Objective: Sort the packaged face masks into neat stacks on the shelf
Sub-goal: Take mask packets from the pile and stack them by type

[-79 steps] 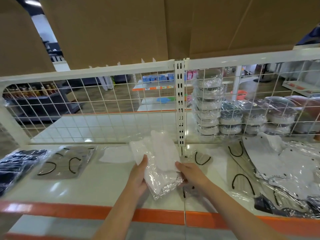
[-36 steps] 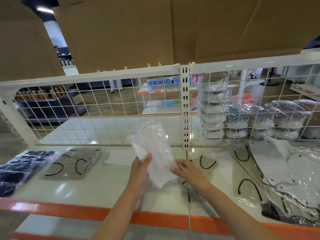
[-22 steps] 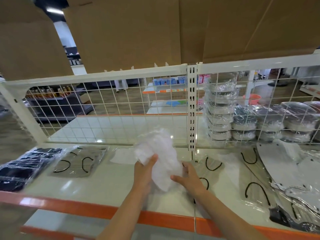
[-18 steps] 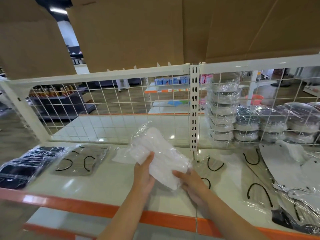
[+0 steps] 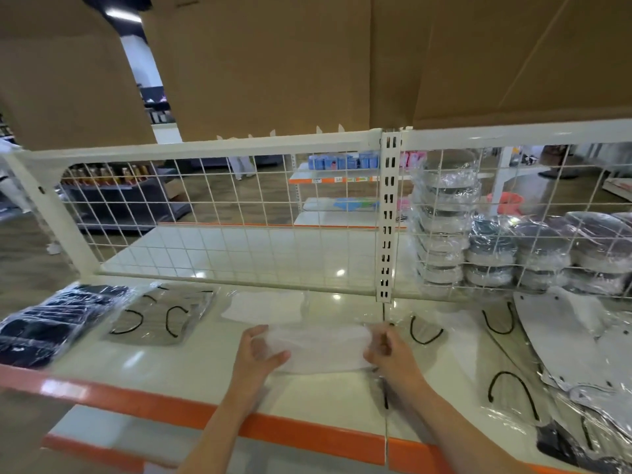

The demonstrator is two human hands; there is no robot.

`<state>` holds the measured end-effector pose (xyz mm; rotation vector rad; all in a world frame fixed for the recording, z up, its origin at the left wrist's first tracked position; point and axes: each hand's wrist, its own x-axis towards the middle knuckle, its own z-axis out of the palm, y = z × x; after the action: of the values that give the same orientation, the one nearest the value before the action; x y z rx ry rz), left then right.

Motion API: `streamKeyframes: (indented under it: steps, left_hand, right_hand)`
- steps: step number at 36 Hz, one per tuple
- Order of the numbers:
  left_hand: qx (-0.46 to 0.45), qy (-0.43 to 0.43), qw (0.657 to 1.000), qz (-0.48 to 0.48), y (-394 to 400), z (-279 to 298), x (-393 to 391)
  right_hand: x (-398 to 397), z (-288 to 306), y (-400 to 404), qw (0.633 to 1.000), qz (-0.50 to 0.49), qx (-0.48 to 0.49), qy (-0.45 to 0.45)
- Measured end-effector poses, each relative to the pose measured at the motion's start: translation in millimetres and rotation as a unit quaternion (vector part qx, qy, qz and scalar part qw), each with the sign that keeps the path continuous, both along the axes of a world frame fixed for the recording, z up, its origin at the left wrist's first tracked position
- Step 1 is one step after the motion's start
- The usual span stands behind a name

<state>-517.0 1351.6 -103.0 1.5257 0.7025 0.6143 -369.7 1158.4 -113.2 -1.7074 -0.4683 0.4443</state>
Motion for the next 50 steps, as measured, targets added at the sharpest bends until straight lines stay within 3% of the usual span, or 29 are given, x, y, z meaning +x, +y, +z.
streamKeyframes:
  steps: [9,12,17,21,25,31,36,39,42,45,50]
  left_hand:
    - [0.093,0.081,0.992,-0.016,3.7,-13.5,4.0]
    - [0.069,0.106,0.992,-0.003,21.8,-11.0,1.3]
    - [-0.018,0.100,0.995,0.015,57.6,-5.8,-7.8]
    - [0.118,0.191,0.973,0.048,82.4,8.0,-14.4]
    - [0.158,0.206,0.963,0.073,114.0,9.8,-18.2]
    - [0.349,0.273,0.896,0.024,156.2,10.1,-20.5]
    - [0.382,0.280,0.851,-0.226,151.0,20.3,-22.2]
    - [0.378,0.321,0.800,-0.336,140.8,23.1,-21.7]
    - [0.436,0.338,0.751,-0.363,133.5,21.3,-16.6]
    - [0.468,0.340,0.725,-0.374,127.1,18.2,-8.7]
    - [0.496,0.309,0.719,-0.376,108.5,17.2,8.6]
  right_hand:
    - [-13.3,2.1,16.7,0.980,0.057,-0.159,-0.102]
    - [-15.1,6.6,29.3,0.975,0.067,-0.176,-0.119]
    - [-22.5,21.5,61.0,0.976,0.106,-0.182,-0.049]
    - [-29.9,28.0,85.9,0.975,0.129,-0.179,0.007]
    - [-35.0,29.6,114.7,0.977,0.107,-0.185,-0.006]
    - [-29.7,27.0,157.7,0.970,0.087,-0.221,-0.061]
    - [-22.5,29.5,186.0,0.975,0.062,-0.202,-0.064]
    - [-15.7,26.9,195.0,0.968,0.040,-0.237,-0.078]
    - [-11.8,22.8,196.2,0.943,0.014,-0.317,-0.095]
    - [-11.4,19.0,190.9,0.933,-0.011,-0.343,-0.103]
    - [-5.5,14.9,170.9,0.924,-0.014,-0.355,-0.138]
